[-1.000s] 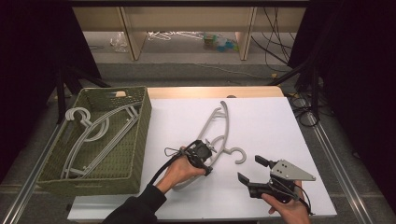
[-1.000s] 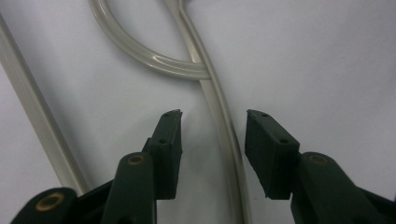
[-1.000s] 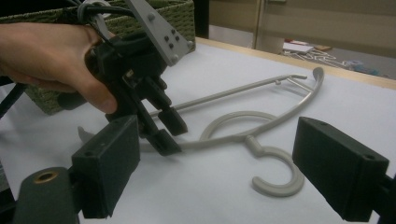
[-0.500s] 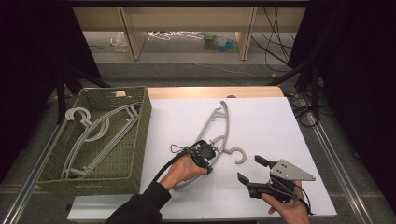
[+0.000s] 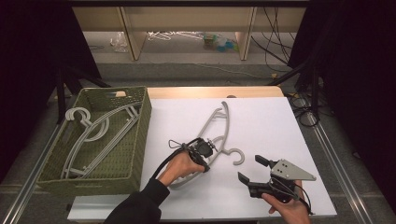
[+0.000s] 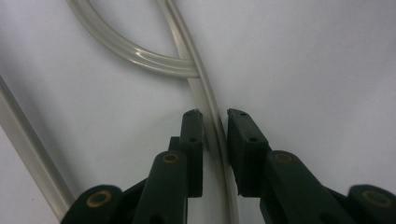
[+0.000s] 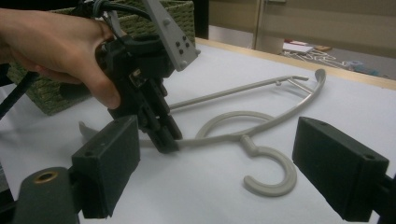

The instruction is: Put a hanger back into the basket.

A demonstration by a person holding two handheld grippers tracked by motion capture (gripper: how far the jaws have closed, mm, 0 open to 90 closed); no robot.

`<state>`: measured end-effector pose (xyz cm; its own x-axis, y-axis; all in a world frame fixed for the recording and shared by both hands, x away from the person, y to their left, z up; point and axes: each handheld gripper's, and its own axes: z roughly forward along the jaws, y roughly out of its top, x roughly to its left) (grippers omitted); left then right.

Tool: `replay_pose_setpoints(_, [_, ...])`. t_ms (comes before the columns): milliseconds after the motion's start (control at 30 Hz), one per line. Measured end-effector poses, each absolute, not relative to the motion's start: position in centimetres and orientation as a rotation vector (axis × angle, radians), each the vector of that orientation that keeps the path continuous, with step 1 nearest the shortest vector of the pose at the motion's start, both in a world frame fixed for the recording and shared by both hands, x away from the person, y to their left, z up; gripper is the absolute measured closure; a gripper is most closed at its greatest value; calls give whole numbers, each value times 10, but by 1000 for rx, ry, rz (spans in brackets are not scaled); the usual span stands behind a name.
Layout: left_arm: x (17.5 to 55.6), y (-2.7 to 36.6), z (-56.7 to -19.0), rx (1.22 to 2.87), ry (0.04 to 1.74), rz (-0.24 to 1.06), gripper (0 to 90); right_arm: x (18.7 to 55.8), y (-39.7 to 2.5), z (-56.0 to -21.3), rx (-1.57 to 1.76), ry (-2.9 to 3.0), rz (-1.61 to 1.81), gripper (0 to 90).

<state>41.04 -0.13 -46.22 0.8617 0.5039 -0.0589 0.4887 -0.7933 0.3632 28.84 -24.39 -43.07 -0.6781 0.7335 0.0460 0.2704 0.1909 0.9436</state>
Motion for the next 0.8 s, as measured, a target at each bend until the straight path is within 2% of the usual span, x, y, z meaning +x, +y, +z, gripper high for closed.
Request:
replay_pose_setpoints(100, [412, -3, -463, 2651, 774, 37, 713, 288, -244, -431, 942, 2059, 1494, 160])
replay_pose_setpoints(200, [411, -4, -462, 2663, 769, 52, 758, 287, -244, -430, 939, 2073, 1481, 160])
replay_pose_setpoints(433, [415, -2, -462, 2675, 741, 33, 770, 288, -243, -431, 943, 2064, 1505, 160])
replay_pose_setpoints(567, [417, 3, -459, 2637, 743, 5, 815, 288, -243, -431, 940, 2060, 1500, 160])
replay_pose_setpoints(700, [412, 6, -445, 2620, 719, 32, 818, 288, -243, -431, 943, 2060, 1500, 160])
replay_pose_setpoints(800, [415, 19, -434, 2559, 716, 1, 817, 288, -243, -432, 942, 2060, 1501, 160])
